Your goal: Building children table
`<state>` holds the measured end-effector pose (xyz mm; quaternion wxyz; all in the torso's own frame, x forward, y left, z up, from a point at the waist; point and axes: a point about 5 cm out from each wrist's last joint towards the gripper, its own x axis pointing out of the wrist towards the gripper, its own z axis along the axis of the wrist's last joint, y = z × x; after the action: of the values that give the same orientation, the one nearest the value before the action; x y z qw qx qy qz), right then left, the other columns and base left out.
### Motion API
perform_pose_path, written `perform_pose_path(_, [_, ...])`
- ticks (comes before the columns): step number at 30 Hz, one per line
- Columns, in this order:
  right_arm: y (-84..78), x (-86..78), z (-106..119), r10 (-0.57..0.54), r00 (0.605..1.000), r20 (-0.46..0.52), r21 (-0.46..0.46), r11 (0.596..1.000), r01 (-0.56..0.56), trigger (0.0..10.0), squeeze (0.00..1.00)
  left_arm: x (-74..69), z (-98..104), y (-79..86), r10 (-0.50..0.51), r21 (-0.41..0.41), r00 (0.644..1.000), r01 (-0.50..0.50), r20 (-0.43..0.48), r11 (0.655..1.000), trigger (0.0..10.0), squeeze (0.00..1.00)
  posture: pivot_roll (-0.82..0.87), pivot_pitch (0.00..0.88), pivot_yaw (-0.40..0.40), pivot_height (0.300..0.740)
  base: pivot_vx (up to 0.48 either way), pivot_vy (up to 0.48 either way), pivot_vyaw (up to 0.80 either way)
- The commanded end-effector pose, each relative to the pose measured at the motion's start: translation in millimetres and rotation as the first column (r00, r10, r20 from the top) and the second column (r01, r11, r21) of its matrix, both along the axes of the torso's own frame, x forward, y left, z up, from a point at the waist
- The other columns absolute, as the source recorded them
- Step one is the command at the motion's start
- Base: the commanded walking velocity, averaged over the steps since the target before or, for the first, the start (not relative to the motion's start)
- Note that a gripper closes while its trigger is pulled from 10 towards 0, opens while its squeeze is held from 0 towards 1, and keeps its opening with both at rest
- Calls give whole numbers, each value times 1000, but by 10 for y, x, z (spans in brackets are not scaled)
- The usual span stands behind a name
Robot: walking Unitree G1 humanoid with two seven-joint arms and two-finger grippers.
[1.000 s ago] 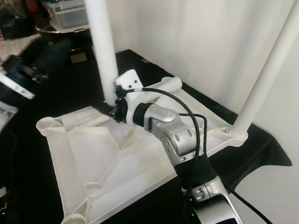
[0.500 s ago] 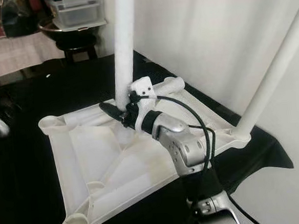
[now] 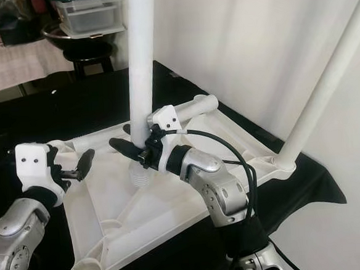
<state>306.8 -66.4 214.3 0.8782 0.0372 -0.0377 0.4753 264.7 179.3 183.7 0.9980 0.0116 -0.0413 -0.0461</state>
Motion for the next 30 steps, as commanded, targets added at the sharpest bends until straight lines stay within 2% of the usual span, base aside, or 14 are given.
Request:
perform_pose_path(1, [-14, -13, -1, -14, 1000, 12, -1, 1000, 14, 10000, 0, -36, 31, -60, 27, 42, 999, -29, 40, 999, 10000, 0, -217, 30, -44, 740, 0, 0, 0])
perform_pose_path(8, [-48, 40, -70, -76, 997, 10, -45, 996, 77, 10000, 0, -28, 41, -136, 38, 68, 997, -43, 61, 997, 10000, 0, -218, 27, -45, 740, 0, 0, 0])
perform_pose_path(15, [-61, 60, -76, -95, 995, 11, -50, 994, 95, 10000, 0, -19, 47, -150, 36, 69, 997, -41, 66, 997, 10000, 0, -217, 24, -43, 740, 0, 0, 0])
perform_pose_path(30, [-74, 109, -73, -141, 990, 16, -47, 989, 142, 10000, 0, 12, 69, -204, 28, 79, 997, -34, 79, 996, 10000, 0, -216, 16, -34, 740, -292, 0, 0])
